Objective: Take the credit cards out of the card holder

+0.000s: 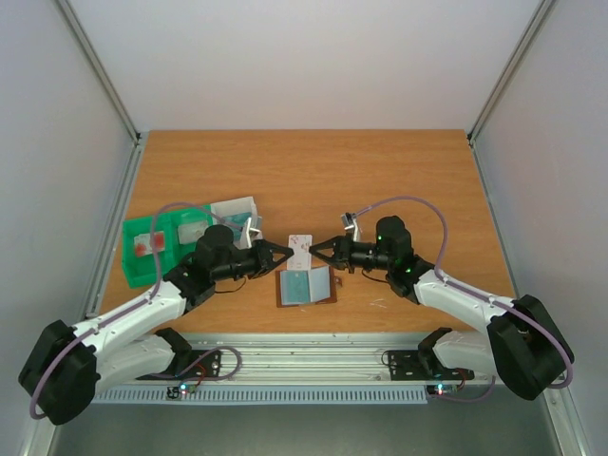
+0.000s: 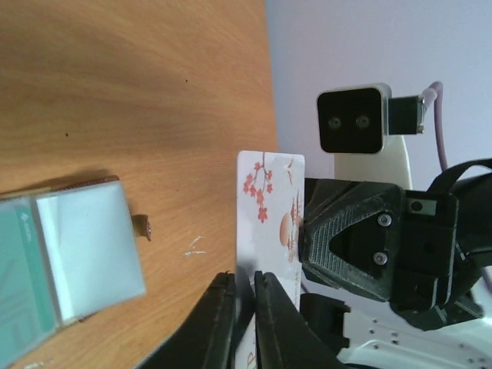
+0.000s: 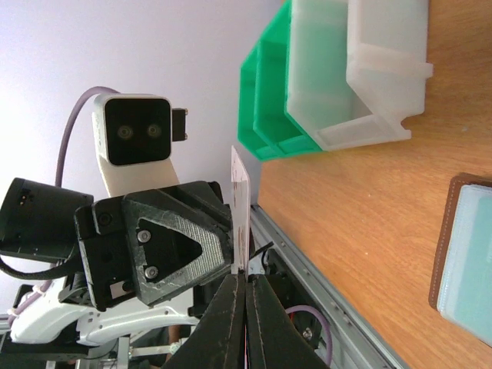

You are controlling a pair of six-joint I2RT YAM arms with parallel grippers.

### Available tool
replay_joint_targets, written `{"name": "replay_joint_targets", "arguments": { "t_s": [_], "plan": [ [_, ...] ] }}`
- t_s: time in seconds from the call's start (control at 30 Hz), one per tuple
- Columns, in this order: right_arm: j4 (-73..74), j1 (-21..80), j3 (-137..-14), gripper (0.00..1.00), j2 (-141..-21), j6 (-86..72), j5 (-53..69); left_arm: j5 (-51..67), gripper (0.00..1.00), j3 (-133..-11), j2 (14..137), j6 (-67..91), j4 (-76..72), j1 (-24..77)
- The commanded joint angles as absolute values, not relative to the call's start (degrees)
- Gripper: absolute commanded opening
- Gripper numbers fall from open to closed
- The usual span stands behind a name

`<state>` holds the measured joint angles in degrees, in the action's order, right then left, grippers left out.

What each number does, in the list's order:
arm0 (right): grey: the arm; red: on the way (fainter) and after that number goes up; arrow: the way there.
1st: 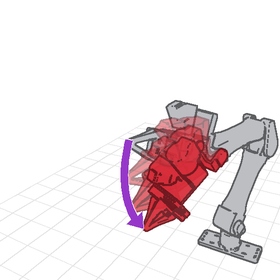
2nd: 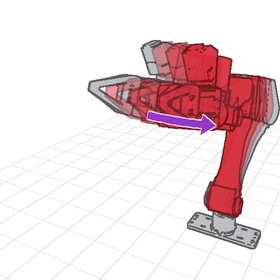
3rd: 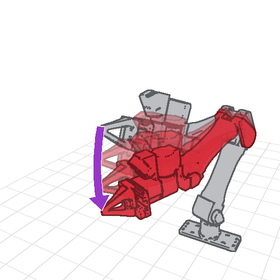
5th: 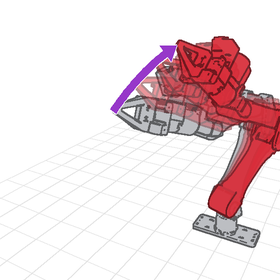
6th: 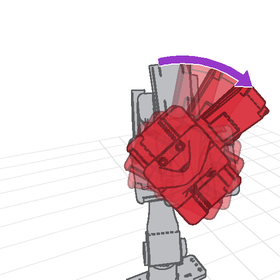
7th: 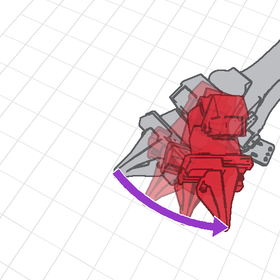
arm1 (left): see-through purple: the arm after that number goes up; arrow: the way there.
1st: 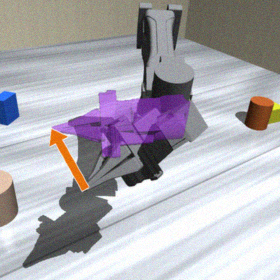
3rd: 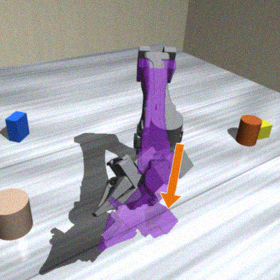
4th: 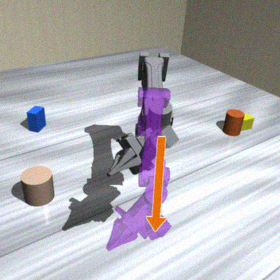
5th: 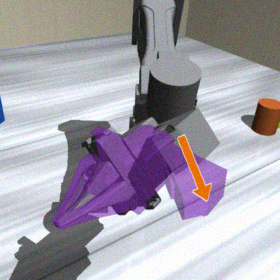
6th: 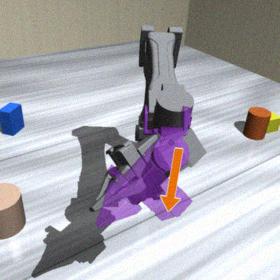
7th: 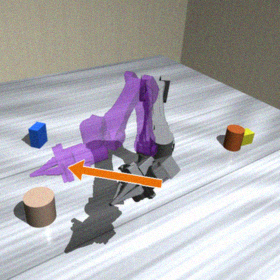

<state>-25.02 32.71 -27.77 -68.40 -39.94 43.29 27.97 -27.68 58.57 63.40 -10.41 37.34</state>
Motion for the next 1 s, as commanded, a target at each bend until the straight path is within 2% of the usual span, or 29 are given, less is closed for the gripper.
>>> {"name": "replay_joint_targets", "arguments": {
  "t_s": [0.0, 0.07, 0.27, 0.33, 0.47, 0.57, 0.73, 0.83, 0.97],
  "plan": [
    [-27.9, 32.5, -28.0, 0.02, -68.8, -38.8, 45.8, 29.1, 0.06, -27.6, 56.8, 62.9, -14.3, 37.5],
    [-26.6, 32.5, -28.1, 0.03, -68.6, -38.1, 45.9, 29.7, 0.01, -27.8, 56.4, 62.4, -14.2, 37.5],
    [-19.4, 32.4, -31.1, 0.14, -68.1, -33.0, 48.1, 30.9, 0.0, -27.6, 54.3, 60.9, -13.8, 37.5],
    [-13.0, 32.4, -33.9, 0.18, -66.6, -28.9, 48.2, 30.8, 0.0, -27.6, 53.3, 59.6, -12.2, 37.5],
    [8.7, 32.4, -44.2, 0.27, -64.1, -14.4, 45.6, 32.0, 0.0, -26.8, 51.5, 58.4, -11.6, 37.5],
    [23.3, 32.4, -50.7, 0.28, -63.7, -5.8, 42.5, 33.4, 0.0, -26.8, 50.2, 55.9, -9.8, 37.5],
    [38.0, 32.4, -61.9, 0.3, -64.9, 5.1, 42.2, 39.8, 0.0, -28.5, 49.4, 50.1, -5.3, 37.5],
    [43.8, 32.4, -67.2, 0.32, -67.0, 8.4, 43.5, 44.0, 0.0, -30.2, 49.2, 46.7, -1.2, 37.5],
    [43.8, 33.1, -68.0, 0.34, -70.1, 8.3, 48.4, 48.1, 0.0, -32.1, 48.8, 42.7, 4.5, 37.5]
  ]
}}
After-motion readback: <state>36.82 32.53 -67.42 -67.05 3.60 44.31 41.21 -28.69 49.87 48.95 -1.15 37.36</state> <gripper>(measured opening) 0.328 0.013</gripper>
